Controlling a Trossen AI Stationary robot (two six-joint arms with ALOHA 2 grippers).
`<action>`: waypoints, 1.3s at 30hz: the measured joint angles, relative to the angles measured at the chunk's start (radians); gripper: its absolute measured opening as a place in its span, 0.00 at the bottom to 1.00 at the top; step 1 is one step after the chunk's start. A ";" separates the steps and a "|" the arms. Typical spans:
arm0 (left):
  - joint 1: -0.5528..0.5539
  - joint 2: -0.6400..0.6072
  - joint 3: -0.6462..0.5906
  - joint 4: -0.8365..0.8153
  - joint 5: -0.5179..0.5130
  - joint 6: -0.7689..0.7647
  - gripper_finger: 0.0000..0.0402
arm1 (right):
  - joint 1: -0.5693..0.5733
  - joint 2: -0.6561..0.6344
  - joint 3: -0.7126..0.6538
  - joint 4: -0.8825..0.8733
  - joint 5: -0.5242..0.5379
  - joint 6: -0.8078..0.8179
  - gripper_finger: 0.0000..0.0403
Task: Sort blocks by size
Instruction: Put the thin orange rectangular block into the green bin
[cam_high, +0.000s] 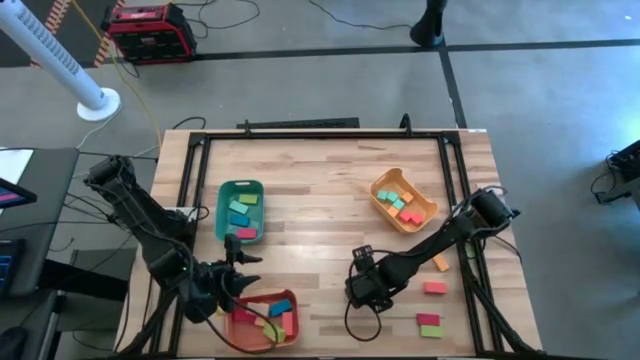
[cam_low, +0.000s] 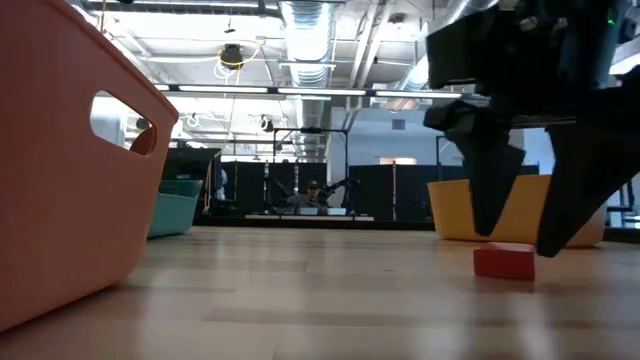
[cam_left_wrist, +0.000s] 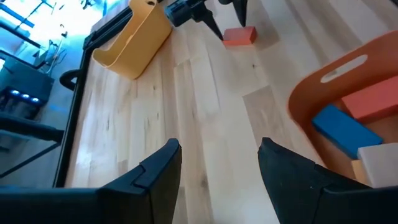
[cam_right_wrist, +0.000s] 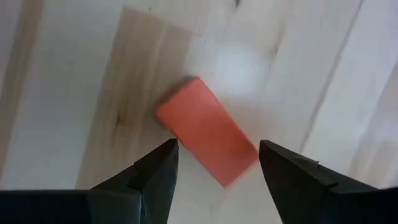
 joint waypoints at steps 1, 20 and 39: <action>0.006 0.000 0.000 0.000 0.004 0.008 0.51 | -0.005 0.000 -0.008 0.021 -0.007 -0.006 0.63; 0.079 0.000 0.000 0.001 0.050 0.076 0.51 | -0.018 -0.003 -0.093 0.132 -0.073 0.020 0.50; 0.083 0.000 0.000 -0.031 -0.061 0.218 0.51 | -0.096 0.003 0.097 0.328 -0.065 -0.129 0.39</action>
